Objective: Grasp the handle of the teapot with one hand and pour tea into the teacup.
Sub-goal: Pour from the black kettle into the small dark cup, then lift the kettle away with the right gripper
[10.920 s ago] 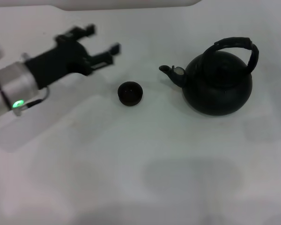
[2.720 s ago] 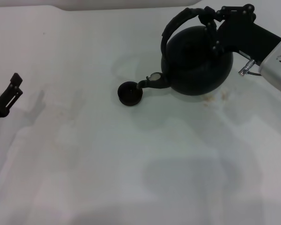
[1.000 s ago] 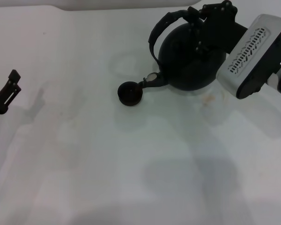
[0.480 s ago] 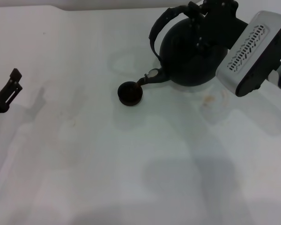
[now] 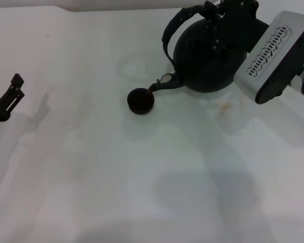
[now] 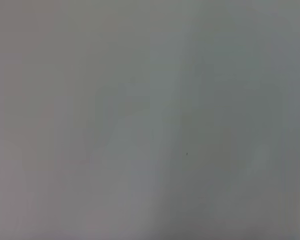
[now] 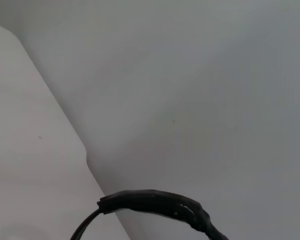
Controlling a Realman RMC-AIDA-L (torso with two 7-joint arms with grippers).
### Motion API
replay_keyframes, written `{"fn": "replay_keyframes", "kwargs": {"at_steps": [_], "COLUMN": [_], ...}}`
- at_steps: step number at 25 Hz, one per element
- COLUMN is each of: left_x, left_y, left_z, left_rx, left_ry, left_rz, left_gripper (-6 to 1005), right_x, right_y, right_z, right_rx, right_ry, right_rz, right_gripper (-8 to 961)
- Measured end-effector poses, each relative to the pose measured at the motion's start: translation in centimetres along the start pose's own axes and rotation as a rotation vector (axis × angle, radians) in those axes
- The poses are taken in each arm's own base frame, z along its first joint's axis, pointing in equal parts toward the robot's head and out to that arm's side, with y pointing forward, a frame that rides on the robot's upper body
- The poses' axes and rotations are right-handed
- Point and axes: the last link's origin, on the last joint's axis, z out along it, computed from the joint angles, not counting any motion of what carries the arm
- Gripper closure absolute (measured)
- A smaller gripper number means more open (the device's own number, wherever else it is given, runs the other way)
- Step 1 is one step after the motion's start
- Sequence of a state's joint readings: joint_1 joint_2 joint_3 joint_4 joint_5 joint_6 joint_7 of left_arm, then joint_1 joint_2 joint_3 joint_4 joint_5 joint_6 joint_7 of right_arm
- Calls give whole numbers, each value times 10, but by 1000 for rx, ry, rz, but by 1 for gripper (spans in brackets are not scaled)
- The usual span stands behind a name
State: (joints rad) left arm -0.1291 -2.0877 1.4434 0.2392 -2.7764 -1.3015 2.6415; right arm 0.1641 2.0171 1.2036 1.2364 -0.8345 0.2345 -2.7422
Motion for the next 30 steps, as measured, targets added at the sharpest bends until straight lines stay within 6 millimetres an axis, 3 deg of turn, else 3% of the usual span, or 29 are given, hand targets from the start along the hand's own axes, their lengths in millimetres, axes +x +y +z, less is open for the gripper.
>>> {"fn": "replay_keyframes", "kwargs": {"at_steps": [30], "left_x": [-1], "left_y": [-1], "left_z": [-1], "left_rx": [3], "left_ry": [-8], "left_rz": [0], "left_gripper": [124], "right_x": [1], "right_y": [-1], "right_z": [-2], "right_rx": [1], "right_ry": [-8], "right_rz": [28], "right_gripper": [847]}}
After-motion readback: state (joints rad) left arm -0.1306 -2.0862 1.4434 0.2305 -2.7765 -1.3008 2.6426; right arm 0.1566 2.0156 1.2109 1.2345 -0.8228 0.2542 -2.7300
